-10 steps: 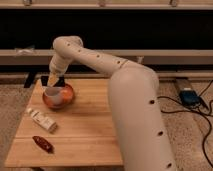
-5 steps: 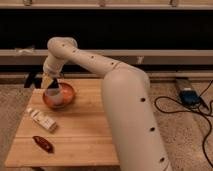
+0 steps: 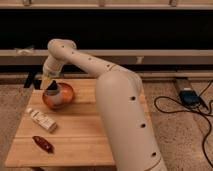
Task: Place the eraser in the ceramic cup
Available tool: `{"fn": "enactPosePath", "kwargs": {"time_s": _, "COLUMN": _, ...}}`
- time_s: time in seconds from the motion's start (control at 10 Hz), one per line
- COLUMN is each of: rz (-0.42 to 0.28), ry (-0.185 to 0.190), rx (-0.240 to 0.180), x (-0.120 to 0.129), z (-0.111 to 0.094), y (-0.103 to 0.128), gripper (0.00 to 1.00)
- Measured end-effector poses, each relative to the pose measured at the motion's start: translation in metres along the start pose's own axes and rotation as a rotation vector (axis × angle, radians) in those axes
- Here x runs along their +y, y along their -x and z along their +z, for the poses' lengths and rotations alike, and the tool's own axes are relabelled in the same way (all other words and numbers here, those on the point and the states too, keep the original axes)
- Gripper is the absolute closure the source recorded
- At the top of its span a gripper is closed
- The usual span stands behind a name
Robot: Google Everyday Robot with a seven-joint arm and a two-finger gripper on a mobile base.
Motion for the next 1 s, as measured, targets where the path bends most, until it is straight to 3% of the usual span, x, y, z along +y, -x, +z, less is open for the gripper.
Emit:
{"fn": "enactPosePath", "kwargs": {"time_s": 0.3, "rz": 0.04, "ry": 0.024, "rx": -0.009, "x": -0.001, "z": 0.001, "y": -0.006, "gripper": 0.24}}
{"fn": "enactPosePath", "kwargs": {"time_s": 0.4, "rz": 0.05, "ry": 0.03, "rx": -0.012, "x": 0.0, "z": 0.0, "y": -0.009, "gripper": 0.2}}
{"fn": "enactPosePath", "kwargs": {"time_s": 1.0, "rz": 0.092, "ry": 0.057, "rx": -0.024, "x": 0.004, "z": -0.005, "y": -0.02, "gripper": 0.2}}
